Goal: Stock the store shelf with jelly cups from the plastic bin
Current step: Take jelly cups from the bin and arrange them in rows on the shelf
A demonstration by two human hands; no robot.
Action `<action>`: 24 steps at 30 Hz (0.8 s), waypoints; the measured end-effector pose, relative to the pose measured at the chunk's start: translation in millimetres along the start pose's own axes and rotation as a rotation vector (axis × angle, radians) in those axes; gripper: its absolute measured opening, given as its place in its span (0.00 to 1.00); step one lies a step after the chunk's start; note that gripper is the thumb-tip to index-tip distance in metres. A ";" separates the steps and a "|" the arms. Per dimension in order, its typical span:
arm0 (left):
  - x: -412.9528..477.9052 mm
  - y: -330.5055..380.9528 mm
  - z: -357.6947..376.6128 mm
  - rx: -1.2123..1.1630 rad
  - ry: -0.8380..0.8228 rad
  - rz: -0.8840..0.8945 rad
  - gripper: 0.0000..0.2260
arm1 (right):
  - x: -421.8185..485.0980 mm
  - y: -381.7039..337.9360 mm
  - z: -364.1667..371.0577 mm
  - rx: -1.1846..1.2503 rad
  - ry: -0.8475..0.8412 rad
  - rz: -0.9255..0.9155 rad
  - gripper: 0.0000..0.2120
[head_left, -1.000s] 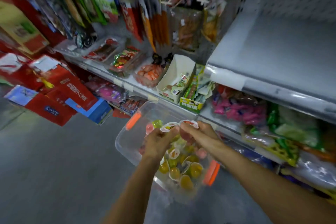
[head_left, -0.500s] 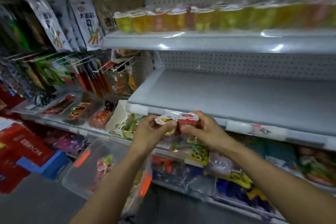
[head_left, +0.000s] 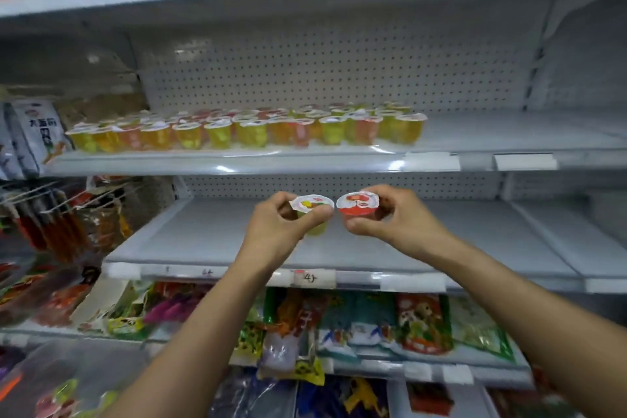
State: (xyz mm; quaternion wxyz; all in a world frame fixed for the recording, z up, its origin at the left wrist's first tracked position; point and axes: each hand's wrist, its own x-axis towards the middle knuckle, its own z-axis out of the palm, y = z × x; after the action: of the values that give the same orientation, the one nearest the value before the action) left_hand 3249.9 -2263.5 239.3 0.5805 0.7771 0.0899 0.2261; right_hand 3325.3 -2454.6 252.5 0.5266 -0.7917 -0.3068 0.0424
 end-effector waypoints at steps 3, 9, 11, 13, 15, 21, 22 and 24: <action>6.8 30.3 33.4 -0.005 -0.022 0.055 0.20 | -9.3 -3.3 -45.2 -0.005 0.088 -0.019 0.23; 28.4 71.1 73.6 -0.008 -0.079 0.121 0.21 | -10.4 -10.2 -106.6 0.016 0.253 -0.049 0.20; 38.8 80.5 80.8 -0.003 -0.075 0.143 0.21 | -5.8 -11.6 -123.4 0.003 0.275 -0.047 0.20; 51.6 89.5 85.4 0.001 -0.067 0.171 0.19 | 2.5 -11.4 -139.2 -0.034 0.285 -0.033 0.22; 67.5 98.3 88.6 0.002 -0.064 0.197 0.17 | 15.8 -9.3 -155.0 -0.056 0.309 -0.027 0.23; 130.1 118.8 95.8 0.016 -0.031 0.216 0.20 | 77.7 0.2 -189.0 -0.091 0.375 0.010 0.27; 141.5 121.2 96.6 0.015 -0.028 0.214 0.21 | 88.7 1.2 -191.8 -0.101 0.381 0.020 0.28; 165.4 124.9 97.8 0.010 -0.028 0.217 0.22 | 111.3 3.8 -195.4 -0.118 0.376 0.051 0.30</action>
State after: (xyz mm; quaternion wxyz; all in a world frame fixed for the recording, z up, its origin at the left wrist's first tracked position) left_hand 3425.0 -2319.9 376.0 0.5498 0.7882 -0.0017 0.2765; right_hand 3493.1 -2554.3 364.0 0.5260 -0.8227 -0.1849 -0.1108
